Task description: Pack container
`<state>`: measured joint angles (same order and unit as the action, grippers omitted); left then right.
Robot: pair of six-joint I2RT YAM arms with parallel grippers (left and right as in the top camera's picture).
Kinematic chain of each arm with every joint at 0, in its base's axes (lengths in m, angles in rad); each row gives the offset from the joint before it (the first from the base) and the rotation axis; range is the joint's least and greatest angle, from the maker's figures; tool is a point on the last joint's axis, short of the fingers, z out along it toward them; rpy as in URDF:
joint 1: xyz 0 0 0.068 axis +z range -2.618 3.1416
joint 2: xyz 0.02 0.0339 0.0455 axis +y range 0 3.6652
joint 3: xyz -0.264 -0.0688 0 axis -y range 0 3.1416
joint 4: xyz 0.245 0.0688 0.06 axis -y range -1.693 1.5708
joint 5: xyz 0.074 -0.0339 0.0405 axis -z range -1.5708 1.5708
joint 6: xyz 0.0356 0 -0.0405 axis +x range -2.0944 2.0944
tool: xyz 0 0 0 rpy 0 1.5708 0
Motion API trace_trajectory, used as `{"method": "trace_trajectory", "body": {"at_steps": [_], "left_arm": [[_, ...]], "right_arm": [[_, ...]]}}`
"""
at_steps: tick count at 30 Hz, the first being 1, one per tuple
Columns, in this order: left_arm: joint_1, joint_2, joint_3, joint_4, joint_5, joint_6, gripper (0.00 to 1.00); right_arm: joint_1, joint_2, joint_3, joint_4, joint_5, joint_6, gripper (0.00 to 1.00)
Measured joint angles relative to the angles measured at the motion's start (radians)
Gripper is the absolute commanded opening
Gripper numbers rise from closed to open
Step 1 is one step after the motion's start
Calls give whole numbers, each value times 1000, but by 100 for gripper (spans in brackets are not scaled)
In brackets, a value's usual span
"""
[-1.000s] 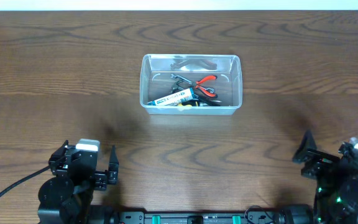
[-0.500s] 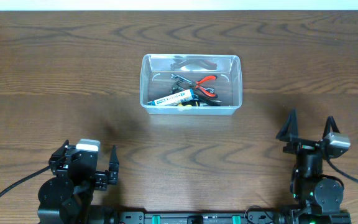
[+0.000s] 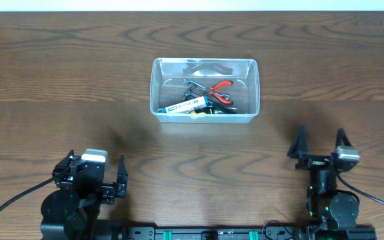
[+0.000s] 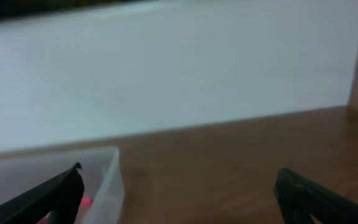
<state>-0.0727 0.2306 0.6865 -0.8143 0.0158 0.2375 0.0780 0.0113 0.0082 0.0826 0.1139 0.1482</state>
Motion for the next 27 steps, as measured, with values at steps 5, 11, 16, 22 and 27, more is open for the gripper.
{"method": "trace_trajectory", "body": {"at_steps": [5, 11, 16, 22, 27], "left_arm": [[0, 0, 0, 0, 0, 0, 98], [0, 0, 0, 0, 0, 0, 98], [0, 0, 0, 0, 0, 0, 98], [0, 0, 0, 0, 0, 0, 98], [0, 0, 0, 0, 0, 0, 98]], "right_arm": [[0, 1, -1, -150, -71, -10, 99], [0, 1, -1, -152, -97, -20, 99], [0, 1, -1, -152, -100, -23, 99], [0, 1, -1, -152, -100, -23, 99], [0, 1, -1, -152, -100, -23, 99]]}}
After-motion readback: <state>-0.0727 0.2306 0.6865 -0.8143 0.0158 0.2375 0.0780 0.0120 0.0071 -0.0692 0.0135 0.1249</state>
